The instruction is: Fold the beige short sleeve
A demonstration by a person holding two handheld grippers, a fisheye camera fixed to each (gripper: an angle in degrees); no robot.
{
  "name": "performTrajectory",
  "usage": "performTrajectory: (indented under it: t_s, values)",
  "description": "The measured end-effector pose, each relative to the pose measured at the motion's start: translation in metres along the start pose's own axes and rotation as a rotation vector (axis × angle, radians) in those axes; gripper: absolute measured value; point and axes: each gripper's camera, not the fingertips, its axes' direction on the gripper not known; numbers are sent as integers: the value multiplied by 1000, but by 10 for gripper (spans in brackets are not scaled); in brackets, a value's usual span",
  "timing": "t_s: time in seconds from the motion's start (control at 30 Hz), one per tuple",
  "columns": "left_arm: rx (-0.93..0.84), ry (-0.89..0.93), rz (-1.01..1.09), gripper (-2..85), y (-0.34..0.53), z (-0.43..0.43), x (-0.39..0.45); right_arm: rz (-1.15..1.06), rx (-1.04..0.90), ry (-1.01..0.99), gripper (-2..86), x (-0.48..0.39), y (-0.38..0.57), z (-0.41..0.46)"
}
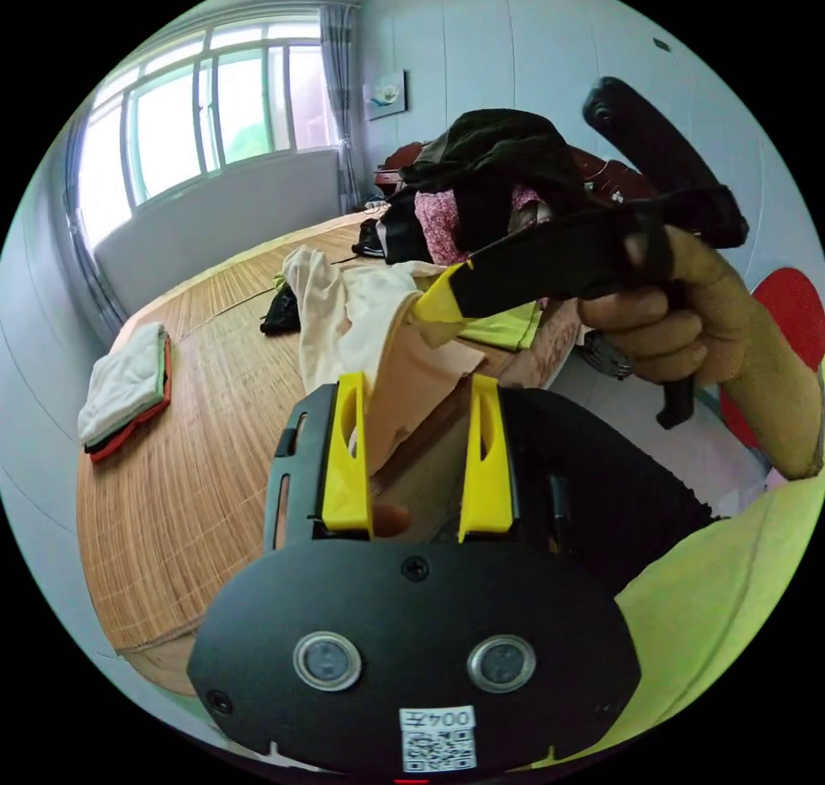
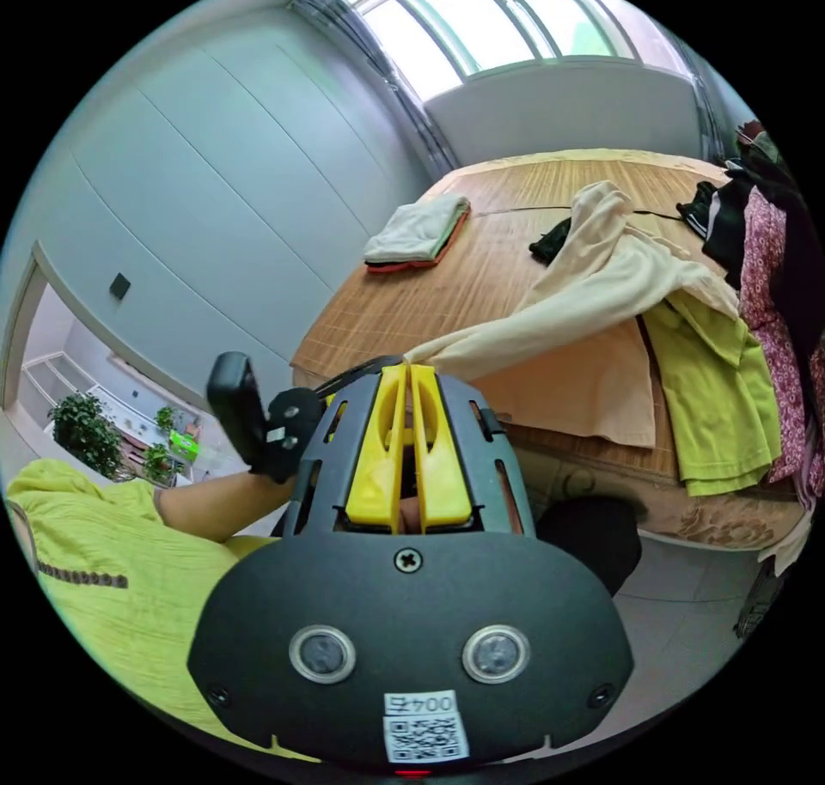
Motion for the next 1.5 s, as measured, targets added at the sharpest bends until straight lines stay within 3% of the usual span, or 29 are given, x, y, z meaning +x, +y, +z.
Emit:
performTrajectory:
  t_s: [0.07,0.17,0.23,0.3,0.5,0.6,0.7,0.8,0.9,1.0,1.13,1.23,1.5]
  values:
    - [5,-14,-80,61,-13,6,-14,30,54,-3,-5,4,3,-21]
    - [28,134,-278,12,-47,7,-59,175,228,20,-5,31,22,-59]
    - [141,316,-516,2,-84,-10,-119,252,316,1,-6,54,39,-78]
    - [290,436,-629,-1,-126,-41,-161,328,337,-8,-7,78,55,-86]
    - [731,454,-418,-3,-272,-249,-205,442,307,54,-7,108,94,-80]
    - [942,464,-317,-3,-255,-345,-218,466,262,67,-7,118,99,-65]
    - [1042,402,-294,-2,-187,-402,-225,484,219,96,-7,132,95,-47]
    - [1025,315,-335,-2,-104,-416,-233,491,158,102,-6,153,77,-24]
    - [844,236,-387,-2,-36,-392,-246,474,124,105,-2,175,40,-1]
    - [659,224,-546,-2,32,-334,-268,478,108,61,14,207,-18,28]
    - [662,310,-870,-2,129,-260,-294,459,50,100,40,256,-119,83]
    - [721,336,-974,-2,161,-238,-304,459,-32,164,26,294,-183,125]
    - [672,306,-932,-1,150,-218,-325,353,-123,320,-6,368,-274,164]
